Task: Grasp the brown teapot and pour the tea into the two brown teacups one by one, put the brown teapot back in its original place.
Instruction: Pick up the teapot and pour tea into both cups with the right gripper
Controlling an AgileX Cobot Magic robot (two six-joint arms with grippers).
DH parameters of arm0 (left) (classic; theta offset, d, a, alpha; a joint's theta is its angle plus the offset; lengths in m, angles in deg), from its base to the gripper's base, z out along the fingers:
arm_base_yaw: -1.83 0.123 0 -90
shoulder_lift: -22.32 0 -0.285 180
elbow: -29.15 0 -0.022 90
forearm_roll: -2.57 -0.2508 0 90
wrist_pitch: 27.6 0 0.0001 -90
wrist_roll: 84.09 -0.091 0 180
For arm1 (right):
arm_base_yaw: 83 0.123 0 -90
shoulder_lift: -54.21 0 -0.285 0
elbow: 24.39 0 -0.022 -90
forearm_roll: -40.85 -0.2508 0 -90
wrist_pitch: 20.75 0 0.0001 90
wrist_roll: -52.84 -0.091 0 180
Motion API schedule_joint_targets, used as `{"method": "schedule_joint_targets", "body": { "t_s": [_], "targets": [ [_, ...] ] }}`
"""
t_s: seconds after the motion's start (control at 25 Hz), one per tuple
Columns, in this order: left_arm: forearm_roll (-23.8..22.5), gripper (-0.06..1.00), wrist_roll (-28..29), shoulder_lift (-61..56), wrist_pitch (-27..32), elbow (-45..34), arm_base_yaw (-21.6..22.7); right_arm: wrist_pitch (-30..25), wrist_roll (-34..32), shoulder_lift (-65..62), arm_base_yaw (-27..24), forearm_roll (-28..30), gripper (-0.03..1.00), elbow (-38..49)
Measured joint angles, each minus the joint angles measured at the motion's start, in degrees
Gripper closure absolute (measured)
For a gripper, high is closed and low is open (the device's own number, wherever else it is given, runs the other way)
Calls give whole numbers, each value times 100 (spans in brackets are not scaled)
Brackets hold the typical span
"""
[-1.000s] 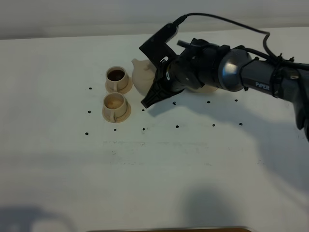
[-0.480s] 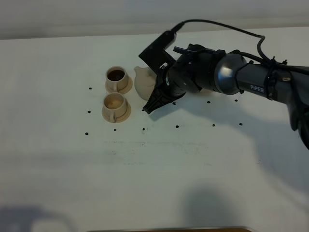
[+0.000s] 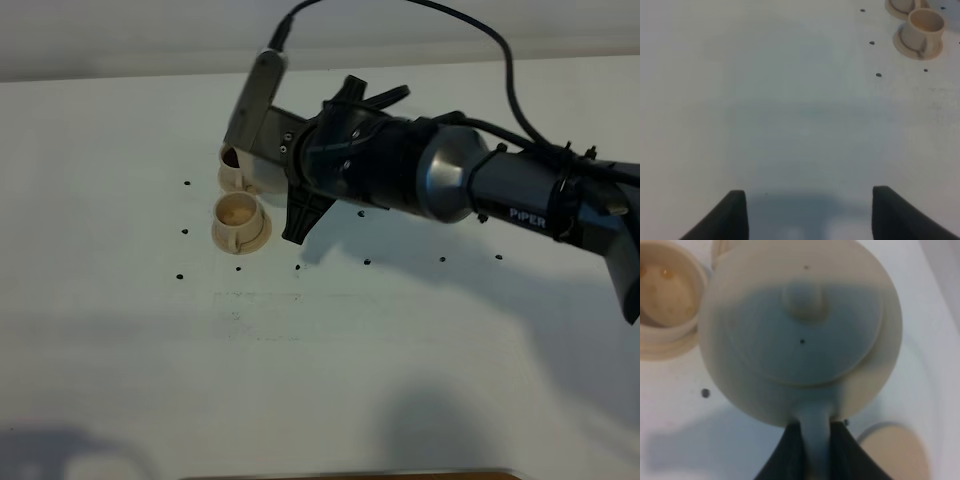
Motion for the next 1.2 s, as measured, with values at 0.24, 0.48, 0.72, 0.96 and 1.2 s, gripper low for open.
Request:
{"method": "schedule_joint_targets", "body": {
  "t_s": [0.24,0.48,0.72,0.96,1.2],
  "targets": [
    [0,35,0,0,0,0,0,146,6,0,49,861,88,383],
    [0,35,0,0,0,0,0,284,-27,0,157,1434,88,806],
    [0,35,0,0,0,0,0,361,-186,0,172,1875,88,855],
    [0,35,0,0,0,0,0,390,-207,0,172,2330,88,855],
    [0,35,0,0,0,0,0,395,-207,0,172,2669,88,867]
  ]
}}
